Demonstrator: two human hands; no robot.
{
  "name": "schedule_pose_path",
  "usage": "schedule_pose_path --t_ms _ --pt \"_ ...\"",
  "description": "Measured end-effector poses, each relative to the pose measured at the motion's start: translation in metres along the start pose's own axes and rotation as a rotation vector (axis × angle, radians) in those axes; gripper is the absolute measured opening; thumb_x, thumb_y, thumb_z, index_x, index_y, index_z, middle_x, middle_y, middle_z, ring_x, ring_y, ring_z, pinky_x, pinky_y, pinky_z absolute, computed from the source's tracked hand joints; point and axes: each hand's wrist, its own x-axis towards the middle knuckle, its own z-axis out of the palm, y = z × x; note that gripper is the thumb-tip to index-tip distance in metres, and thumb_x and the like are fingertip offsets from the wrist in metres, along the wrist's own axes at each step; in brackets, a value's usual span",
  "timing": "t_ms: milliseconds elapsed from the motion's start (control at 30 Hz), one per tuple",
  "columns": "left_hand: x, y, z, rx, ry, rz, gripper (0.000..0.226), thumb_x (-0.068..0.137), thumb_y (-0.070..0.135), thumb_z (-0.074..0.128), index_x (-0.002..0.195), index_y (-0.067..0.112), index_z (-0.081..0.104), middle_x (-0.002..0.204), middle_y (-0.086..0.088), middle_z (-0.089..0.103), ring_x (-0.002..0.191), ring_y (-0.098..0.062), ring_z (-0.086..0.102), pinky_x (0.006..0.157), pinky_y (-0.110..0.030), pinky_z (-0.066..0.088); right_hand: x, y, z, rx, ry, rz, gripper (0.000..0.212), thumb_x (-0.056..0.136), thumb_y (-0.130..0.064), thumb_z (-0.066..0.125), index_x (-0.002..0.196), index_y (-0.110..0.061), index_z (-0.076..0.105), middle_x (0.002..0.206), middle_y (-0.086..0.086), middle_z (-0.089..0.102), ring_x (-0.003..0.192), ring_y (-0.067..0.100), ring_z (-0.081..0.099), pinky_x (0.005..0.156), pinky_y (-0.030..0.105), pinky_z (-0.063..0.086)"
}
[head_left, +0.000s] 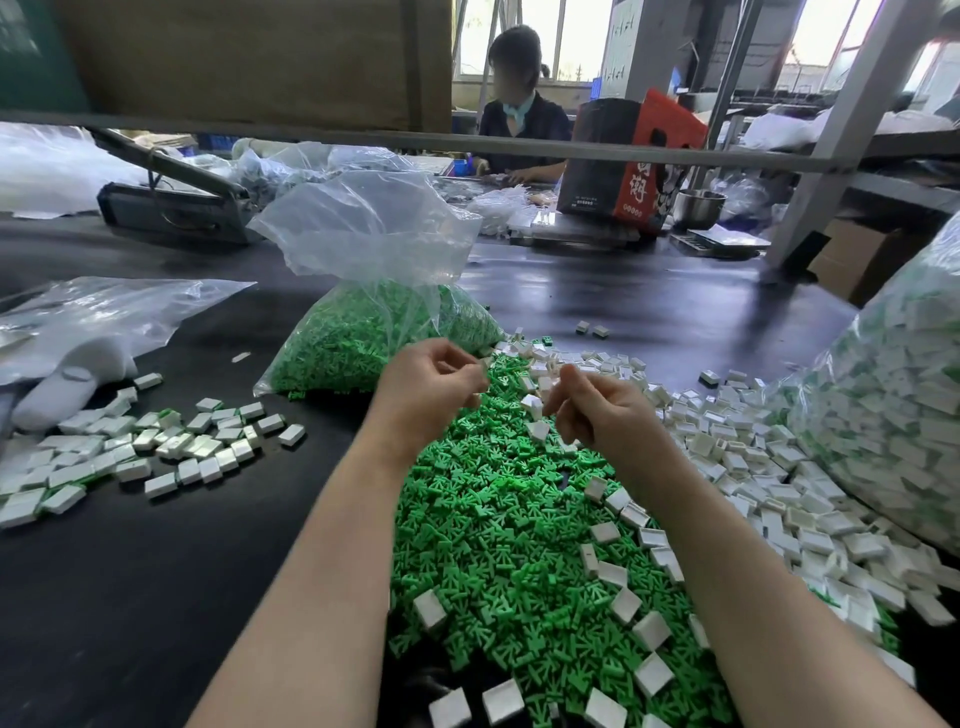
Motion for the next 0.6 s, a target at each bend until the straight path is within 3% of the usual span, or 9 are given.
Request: schedule_pose_path --t_ms 67,200,300,400,500,600 --pt "0.005 -0.014 -0.026 0.221 0.102 -0.052 0.010 0.082 0.016 0.072 0.077 0.022 0.066 0.075 0.001 0.070 0.075 -0.020 0.069 0.070 -0.034 0.058 0.001 0.000 -0.006 -0.023 0.066 0.008 0.038 0.100 -0.033 0.049 0.072 -0.014 0.065 0.051 -0.002 0.055 0.044 0.008 0.038 0.043 0.016 0.031" --pt "0.001 -0.036 -0.064 0.593 0.306 -0.205 0.016 0.077 0.019 0.076 0.070 0.024 0.062 0.082 -0.003 0.069 0.088 -0.028 0.065 0.076 -0.034 0.050 0.002 0.002 -0.013 -0.083 0.189 0.037 0.033 0.101 -0.025 0.051 0.073 -0.014 0.066 0.054 -0.002 0.055 0.044 0.008 0.040 0.039 0.017 0.033" --pt "-0.005 -0.045 -0.076 0.712 0.403 -0.342 0.008 0.080 0.016 0.068 0.086 0.021 0.066 0.102 -0.010 0.069 0.099 -0.034 0.062 0.078 -0.037 0.047 0.002 0.003 -0.017 -0.164 0.251 0.069 0.028 0.101 -0.021 0.051 0.079 -0.010 0.065 0.061 0.003 0.057 0.053 0.015 0.048 0.050 0.029 0.042" --pt "-0.006 -0.049 -0.078 0.838 0.490 -0.461 0.026 0.082 0.012 0.059 0.107 0.013 0.066 0.111 -0.015 0.066 0.106 -0.039 0.060 0.081 -0.041 0.046 0.002 0.004 -0.020 -0.311 0.297 0.071 0.023 0.099 -0.019 0.054 0.084 -0.006 0.066 0.072 0.011 0.064 0.064 0.024 0.056 0.064 0.044 0.050" --pt "-0.008 -0.050 -0.078 0.914 0.521 -0.520 0.033 0.084 0.014 0.057 0.117 0.012 0.062 0.115 -0.016 0.064 0.111 -0.040 0.058 0.085 -0.042 0.044 0.002 0.007 -0.026 -0.641 0.327 0.038 0.018 0.096 -0.022 0.060 0.085 -0.009 0.067 0.073 0.009 0.068 0.069 0.029 0.064 0.068 0.040 0.055" --pt "-0.008 -0.046 -0.074 0.905 0.515 -0.494 0.033 0.081 0.015 0.060 0.114 0.012 0.064 0.114 -0.016 0.065 0.110 -0.041 0.058 0.085 -0.043 0.047 0.001 0.010 -0.028 -0.859 0.275 0.063 0.009 0.093 -0.020 0.062 0.094 -0.021 0.070 0.089 0.003 0.072 0.074 0.020 0.063 0.070 0.033 0.054"
